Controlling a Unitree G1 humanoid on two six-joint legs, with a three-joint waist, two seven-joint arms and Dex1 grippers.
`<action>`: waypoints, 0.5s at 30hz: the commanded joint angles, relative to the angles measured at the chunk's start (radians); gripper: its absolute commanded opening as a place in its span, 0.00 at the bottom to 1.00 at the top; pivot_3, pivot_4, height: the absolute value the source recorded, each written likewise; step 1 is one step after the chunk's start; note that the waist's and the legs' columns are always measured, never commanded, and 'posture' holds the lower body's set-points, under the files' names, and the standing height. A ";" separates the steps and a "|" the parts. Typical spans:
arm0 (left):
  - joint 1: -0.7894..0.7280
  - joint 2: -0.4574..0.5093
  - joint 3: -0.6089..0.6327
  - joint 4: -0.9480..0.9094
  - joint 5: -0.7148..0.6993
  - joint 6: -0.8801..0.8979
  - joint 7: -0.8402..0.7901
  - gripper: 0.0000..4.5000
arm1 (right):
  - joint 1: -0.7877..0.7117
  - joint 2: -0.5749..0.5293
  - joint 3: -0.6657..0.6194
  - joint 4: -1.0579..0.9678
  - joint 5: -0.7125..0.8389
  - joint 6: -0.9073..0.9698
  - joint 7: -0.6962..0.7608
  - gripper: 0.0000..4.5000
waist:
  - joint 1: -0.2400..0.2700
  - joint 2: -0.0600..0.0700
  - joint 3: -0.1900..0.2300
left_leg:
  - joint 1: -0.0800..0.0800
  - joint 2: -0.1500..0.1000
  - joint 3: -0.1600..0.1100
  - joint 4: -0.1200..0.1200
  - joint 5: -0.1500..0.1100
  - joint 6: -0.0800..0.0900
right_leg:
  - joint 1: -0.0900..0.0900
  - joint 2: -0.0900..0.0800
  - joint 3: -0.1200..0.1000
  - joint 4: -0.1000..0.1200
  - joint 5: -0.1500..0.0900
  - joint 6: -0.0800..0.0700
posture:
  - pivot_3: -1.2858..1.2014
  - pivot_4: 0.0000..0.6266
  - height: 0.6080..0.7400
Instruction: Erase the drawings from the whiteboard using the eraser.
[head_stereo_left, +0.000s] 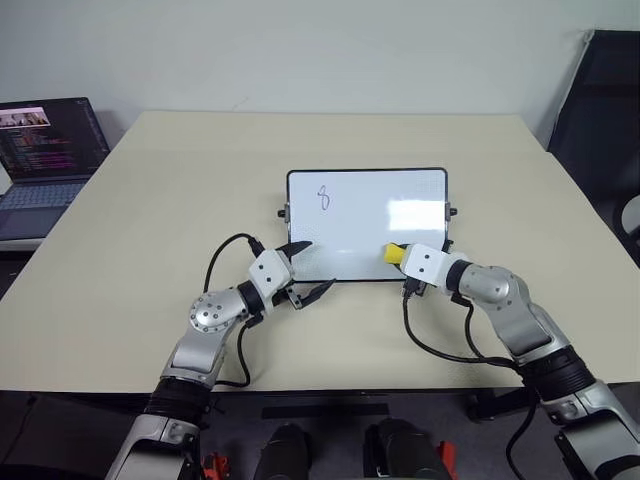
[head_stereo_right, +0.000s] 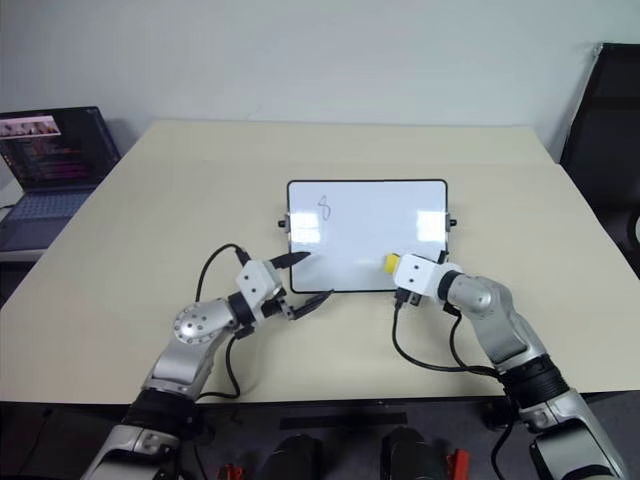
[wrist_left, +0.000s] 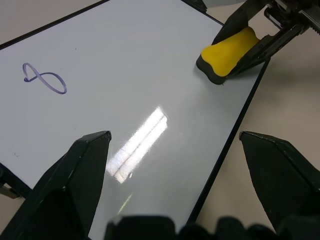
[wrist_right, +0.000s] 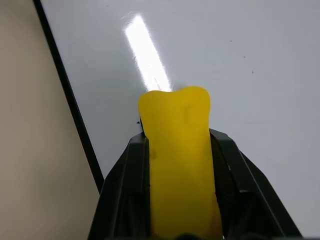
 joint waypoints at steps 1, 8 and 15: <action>-0.027 -0.005 0.008 -0.017 -0.006 -0.012 0.001 1.00 | 0.002 0.052 -0.085 -0.059 0.063 0.009 -0.068 0.27 | -0.003 0.000 0.002 | 0.000 0.000 0.000 0.000 0.000 0.000 | 0.000 0.000 0.000 0.000 0.000 0.000 | 0.52 0.24 1.00; -0.055 -0.015 0.056 0.004 0.021 -0.028 0.102 1.00 | -0.065 0.097 -0.131 -0.063 0.093 -0.014 -0.116 0.27 | -0.004 0.001 0.004 | -0.010 0.000 0.000 -0.003 0.000 0.000 | -0.009 0.001 -0.001 -0.001 0.003 0.006 | 0.52 0.24 1.00; -0.068 -0.035 0.101 0.024 0.042 0.036 0.239 1.00 | -0.153 0.151 -0.109 0.006 0.091 -0.055 -0.162 0.27 | -0.004 0.001 0.004 | -0.014 0.000 -0.001 -0.003 0.000 0.000 | -0.014 0.002 -0.001 0.000 0.003 0.006 | 0.52 0.24 1.00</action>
